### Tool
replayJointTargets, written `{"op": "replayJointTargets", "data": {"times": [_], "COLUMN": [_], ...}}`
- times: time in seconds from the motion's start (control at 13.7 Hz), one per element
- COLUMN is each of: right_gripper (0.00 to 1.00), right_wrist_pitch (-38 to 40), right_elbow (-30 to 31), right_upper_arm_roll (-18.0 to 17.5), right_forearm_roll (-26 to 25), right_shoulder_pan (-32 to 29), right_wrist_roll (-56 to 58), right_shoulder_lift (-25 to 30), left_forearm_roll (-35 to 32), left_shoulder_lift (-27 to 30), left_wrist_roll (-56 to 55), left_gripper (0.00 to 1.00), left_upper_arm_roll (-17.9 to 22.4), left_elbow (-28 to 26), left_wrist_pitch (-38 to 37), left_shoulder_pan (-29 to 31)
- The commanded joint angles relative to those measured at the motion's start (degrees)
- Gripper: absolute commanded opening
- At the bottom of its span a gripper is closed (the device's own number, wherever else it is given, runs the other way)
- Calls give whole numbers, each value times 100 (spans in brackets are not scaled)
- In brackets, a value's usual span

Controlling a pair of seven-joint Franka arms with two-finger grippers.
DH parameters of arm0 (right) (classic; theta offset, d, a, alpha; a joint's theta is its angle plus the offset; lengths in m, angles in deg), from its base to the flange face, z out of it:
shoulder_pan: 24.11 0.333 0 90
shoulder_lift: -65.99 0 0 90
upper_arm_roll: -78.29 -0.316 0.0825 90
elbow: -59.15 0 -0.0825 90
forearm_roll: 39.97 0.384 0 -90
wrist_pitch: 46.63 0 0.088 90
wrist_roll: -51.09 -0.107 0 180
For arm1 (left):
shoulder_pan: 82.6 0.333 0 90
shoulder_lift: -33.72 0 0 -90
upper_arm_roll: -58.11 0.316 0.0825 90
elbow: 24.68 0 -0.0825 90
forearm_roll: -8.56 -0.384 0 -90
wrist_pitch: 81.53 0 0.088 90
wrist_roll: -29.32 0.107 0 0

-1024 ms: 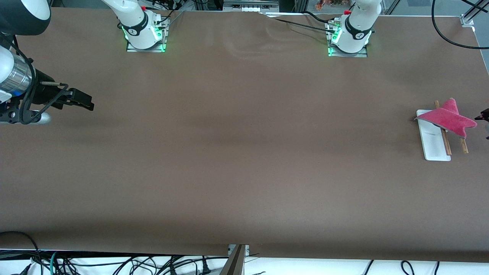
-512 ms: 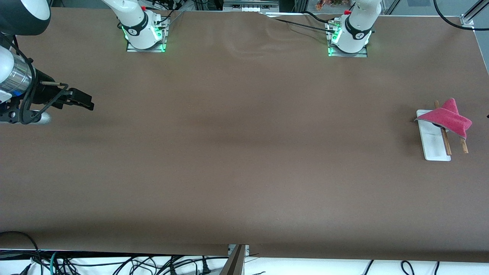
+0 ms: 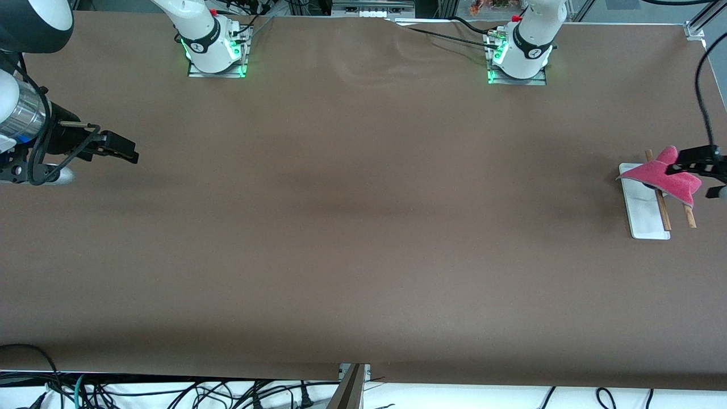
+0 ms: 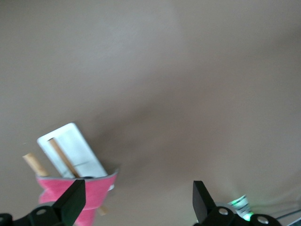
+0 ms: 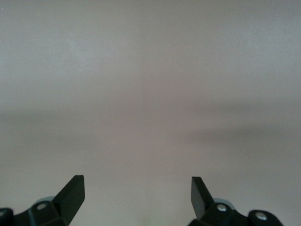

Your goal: Pass towel and hang on rack

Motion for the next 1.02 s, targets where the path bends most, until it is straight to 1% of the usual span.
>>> {"op": "replayJointTargets", "data": {"times": [0.0, 0.07, 0.15, 0.22, 0.37, 0.44, 0.51, 0.59, 0.66, 0.95], "right_gripper": [100, 100, 100, 100, 100, 100, 100, 100, 100, 100], "right_wrist_pitch": [80, 80, 71, 71, 71, 71, 71, 71, 71, 62], "right_elbow": [66, 66, 66, 66, 66, 66, 66, 66, 66, 66], "right_upper_arm_roll": [-24, -32, -33, -33, -33, -33, -33, -33, -33, -33], "right_forearm_roll": [-80, -80, -80, -80, -80, -80, -80, -80, -80, -80], "right_shoulder_pan": [-37, -37, -37, -37, -37, -37, -37, -37, -37, -37], "right_wrist_roll": [-91, -91, -91, -91, -91, -91, -91, -91, -91, -91], "right_shoulder_lift": [106, 106, 106, 106, 106, 106, 106, 106, 106, 98], "left_forearm_roll": [415, 669, 750, 742, 663, 663, 611, 419, 173, 171], "left_shoulder_lift": [581, 775, 1003, 1249, 1697, 1900, 2049, 2155, 2183, 2183], "left_wrist_roll": [-1240, -1811, -2400, -2832, -2942, -2942, -2942, -2942, -2933, -2995], "left_gripper": [100, 100, 100, 100, 100, 100, 100, 100, 100, 100], "left_upper_arm_roll": [776, 1102, 1358, 1586, 2052, 2150, 2151, 2151, 2151, 2151], "left_elbow": [-419, -620, -936, -1304, -2130, -2456, -2668, -2818, -2828, -2820], "left_wrist_pitch": [180, 338, 540, 899, 1812, 2025, 2062, 2088, 2124, 2124], "left_shoulder_pan": [-1065, -1496, -1883, -2157, -2544, -2607, -2642, -2660, -2747, -2766]}}
